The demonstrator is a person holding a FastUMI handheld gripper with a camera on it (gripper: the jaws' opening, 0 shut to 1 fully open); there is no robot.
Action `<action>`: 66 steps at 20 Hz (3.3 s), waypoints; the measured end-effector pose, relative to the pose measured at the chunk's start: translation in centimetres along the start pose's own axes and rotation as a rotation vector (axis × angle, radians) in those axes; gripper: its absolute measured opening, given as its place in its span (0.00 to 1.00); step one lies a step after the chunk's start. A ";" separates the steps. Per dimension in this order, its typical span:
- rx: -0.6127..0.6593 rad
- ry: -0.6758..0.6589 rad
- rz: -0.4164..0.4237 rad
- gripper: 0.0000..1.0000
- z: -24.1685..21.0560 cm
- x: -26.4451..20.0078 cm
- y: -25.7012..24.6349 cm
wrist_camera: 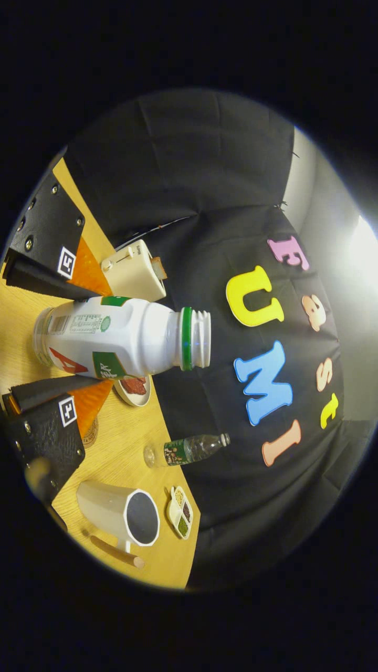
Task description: Take the bottle from table, then pour the juice into the cup, finally place the bottle on the coaster
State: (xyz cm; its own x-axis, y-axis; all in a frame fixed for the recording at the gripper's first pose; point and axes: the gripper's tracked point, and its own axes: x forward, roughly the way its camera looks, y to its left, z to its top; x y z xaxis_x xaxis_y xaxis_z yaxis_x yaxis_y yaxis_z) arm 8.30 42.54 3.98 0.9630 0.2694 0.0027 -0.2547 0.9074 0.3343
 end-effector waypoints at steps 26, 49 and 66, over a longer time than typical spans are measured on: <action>0.634 -0.070 -0.070 0.66 1.1 1.0 -5.1; 1.011 -0.154 -0.051 0.66 2.0 1.8 -5.3; 1.222 -0.218 -0.034 0.66 2.8 1.5 -5.5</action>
State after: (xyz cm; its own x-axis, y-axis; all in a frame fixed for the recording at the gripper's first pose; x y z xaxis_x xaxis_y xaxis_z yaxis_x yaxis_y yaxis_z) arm 11.35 37.05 4.83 0.9918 0.0859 0.0944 -0.0936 -0.0136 0.9955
